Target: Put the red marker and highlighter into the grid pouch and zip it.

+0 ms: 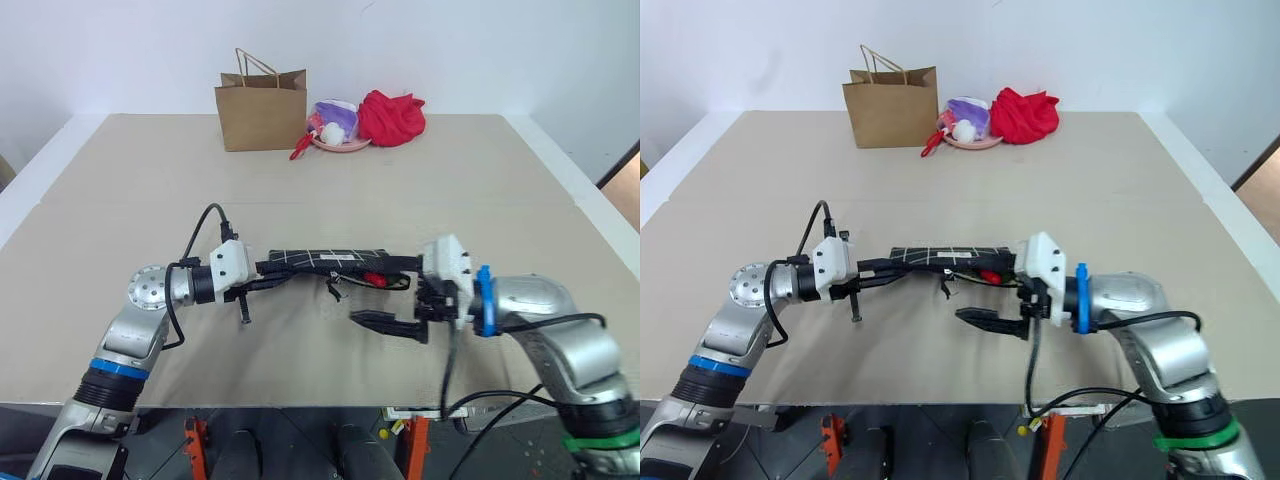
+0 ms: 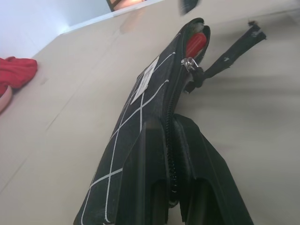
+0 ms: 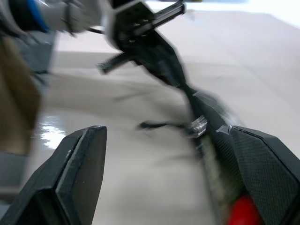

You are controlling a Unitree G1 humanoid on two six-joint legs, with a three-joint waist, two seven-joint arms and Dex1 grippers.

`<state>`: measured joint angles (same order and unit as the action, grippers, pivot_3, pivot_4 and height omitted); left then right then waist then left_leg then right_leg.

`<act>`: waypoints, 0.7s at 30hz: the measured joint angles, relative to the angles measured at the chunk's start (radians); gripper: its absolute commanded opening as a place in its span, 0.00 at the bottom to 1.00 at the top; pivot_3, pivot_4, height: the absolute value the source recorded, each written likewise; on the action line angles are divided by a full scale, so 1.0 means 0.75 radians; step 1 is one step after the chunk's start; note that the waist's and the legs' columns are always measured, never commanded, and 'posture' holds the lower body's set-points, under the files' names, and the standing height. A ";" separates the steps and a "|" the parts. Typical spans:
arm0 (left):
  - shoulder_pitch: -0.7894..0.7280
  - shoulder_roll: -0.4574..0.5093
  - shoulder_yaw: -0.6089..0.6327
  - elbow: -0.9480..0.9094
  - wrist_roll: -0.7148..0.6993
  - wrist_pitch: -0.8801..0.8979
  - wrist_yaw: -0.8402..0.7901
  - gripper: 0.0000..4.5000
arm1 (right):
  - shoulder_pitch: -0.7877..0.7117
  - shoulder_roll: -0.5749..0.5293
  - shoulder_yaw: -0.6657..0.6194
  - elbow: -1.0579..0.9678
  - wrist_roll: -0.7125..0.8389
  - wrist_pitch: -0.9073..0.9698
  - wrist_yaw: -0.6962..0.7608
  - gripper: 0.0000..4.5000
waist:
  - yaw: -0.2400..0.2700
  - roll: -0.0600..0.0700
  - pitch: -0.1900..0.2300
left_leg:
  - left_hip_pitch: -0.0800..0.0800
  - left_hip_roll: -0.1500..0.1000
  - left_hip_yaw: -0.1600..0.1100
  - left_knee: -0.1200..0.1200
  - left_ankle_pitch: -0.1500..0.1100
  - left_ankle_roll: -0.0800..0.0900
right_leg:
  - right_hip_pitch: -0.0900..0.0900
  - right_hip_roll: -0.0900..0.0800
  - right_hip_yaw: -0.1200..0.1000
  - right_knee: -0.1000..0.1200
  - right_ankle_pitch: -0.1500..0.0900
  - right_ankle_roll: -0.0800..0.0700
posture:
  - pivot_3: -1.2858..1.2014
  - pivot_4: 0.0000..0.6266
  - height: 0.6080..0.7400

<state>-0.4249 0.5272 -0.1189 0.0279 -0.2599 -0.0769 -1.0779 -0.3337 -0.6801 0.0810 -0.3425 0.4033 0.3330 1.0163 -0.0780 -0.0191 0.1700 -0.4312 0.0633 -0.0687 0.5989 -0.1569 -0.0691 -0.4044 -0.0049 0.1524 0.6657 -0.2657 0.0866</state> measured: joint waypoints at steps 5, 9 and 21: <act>-0.002 -0.002 0.000 -0.002 -0.016 0.025 0.001 0.00 | -0.023 0.100 0.070 0.149 -0.157 -0.286 -0.003 0.99 | 0.000 0.000 0.000 | 0.000 0.000 0.000 -0.002 0.000 0.000 | 0.000 0.000 0.000 0.000 -0.001 0.000 | 0.52 0.24 1.00; -0.005 -0.005 -0.002 -0.004 -0.016 0.026 0.002 0.00 | -0.074 0.147 0.103 0.203 -0.208 -0.399 0.001 0.99 | 0.000 0.000 0.000 | 0.000 0.000 0.000 -0.002 0.000 0.000 | 0.000 0.000 0.000 0.000 -0.001 0.000 | 0.52 0.24 1.00; -0.008 -0.006 -0.002 -0.009 -0.016 0.028 0.006 0.00 | -0.141 0.270 0.168 0.354 -0.332 -0.631 -0.051 0.26 | 0.000 0.000 0.000 | 0.000 0.000 0.000 -0.002 0.000 0.000 | 0.000 0.000 0.000 0.000 0.000 -0.001 | 0.52 0.24 1.00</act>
<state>-0.4307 0.5225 -0.1202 0.0211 -0.2719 -0.0560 -1.0737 -0.4391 -0.4778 0.2072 -0.0769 0.1541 -0.1403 0.9778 -0.0776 -0.0188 0.1702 -0.4310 0.0633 -0.0688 0.5976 -0.1569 -0.0691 -0.4041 -0.0048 0.1525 0.6661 -0.2661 0.0862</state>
